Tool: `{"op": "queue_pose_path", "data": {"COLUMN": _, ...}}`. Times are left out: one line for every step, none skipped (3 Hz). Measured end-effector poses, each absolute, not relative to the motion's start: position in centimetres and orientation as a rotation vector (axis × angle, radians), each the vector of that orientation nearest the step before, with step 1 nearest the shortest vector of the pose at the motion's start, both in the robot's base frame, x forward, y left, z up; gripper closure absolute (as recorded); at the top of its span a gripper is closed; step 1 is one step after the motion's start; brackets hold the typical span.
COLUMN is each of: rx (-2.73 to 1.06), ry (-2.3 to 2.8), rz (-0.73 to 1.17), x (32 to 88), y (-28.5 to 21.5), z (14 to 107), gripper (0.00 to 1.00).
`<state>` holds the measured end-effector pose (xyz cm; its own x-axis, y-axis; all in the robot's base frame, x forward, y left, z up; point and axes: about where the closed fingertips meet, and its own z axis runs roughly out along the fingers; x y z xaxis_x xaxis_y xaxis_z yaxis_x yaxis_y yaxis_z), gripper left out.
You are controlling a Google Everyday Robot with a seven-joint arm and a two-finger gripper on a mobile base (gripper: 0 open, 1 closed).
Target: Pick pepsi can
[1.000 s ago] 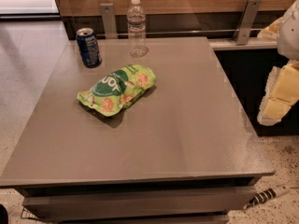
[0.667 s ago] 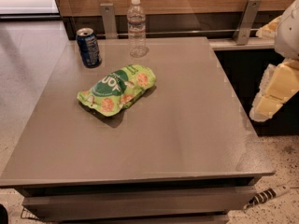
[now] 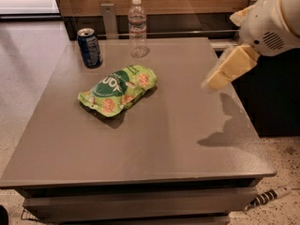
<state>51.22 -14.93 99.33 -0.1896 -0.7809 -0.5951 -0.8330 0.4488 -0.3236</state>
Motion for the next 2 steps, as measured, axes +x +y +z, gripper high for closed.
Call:
{"op": "queue_pose_path", "data": {"rx": -1.227, "ry": 1.892, "rz": 0.211, "x": 53.8, "y": -11.4, "z": 99.2, "gripper": 0.00}}
{"op": "queue_pose_path", "data": {"rx": -1.111, "ry": 1.829, "rz": 0.300, "x": 54.8, "y": -7.6, "z": 98.6, "gripper": 0.00}}
